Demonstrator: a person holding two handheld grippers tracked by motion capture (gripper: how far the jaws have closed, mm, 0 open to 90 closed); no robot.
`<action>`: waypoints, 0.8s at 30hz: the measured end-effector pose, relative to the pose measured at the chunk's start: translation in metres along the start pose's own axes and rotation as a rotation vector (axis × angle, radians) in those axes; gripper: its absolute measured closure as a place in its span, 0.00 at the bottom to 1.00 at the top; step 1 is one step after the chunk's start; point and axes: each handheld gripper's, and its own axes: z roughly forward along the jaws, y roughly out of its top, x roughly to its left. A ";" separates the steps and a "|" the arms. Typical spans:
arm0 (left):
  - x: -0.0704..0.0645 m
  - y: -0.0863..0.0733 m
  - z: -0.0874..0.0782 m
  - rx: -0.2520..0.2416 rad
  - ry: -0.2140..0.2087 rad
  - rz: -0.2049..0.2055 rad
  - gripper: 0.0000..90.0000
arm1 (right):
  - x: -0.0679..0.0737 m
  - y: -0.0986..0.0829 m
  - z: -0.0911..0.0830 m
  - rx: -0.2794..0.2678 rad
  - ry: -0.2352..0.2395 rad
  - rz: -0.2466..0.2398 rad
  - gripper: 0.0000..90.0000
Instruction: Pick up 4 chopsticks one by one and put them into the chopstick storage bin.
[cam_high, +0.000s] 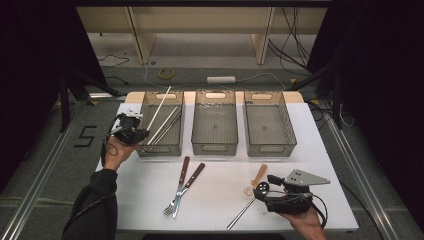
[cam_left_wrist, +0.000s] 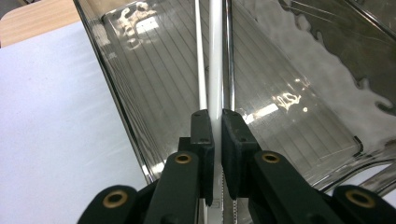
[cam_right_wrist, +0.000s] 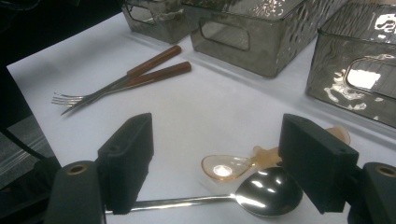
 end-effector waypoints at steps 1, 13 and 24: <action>0.000 0.000 0.000 -0.001 0.001 -0.002 0.92 | 0.000 0.000 0.000 0.000 0.000 0.000 0.31; 0.000 0.002 -0.003 -0.004 0.002 -0.027 0.81 | 0.000 0.000 0.000 0.000 0.001 0.001 0.31; -0.014 0.006 -0.023 -0.005 -0.004 -0.015 0.55 | 0.001 0.001 -0.002 -0.009 -0.001 -0.002 0.31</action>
